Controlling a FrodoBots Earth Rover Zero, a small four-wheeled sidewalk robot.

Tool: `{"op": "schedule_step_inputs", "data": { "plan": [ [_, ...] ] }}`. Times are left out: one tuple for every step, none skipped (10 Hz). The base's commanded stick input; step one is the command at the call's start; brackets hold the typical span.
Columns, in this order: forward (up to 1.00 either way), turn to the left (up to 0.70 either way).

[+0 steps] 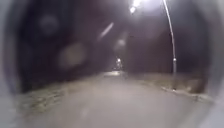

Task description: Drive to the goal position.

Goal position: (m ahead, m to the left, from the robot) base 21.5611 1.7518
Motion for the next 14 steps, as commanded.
{"op": "schedule_step_inputs", "data": {
  "plan": [
    [0.85,0.0],
    [0.85,0.15],
    [0.85,0.13],
    [0.85,0.0],
    [0.85,0.0],
    [0.85,0.0],
    [0.85,0.0],
    [0.85,0.0],
    [0.85,0.0],
    [0.85,0.0],
    [0.85,0.0],
    [0.85,0.0],
    [0.85,0.0],
    [0.85,0.0]
  ]
}}
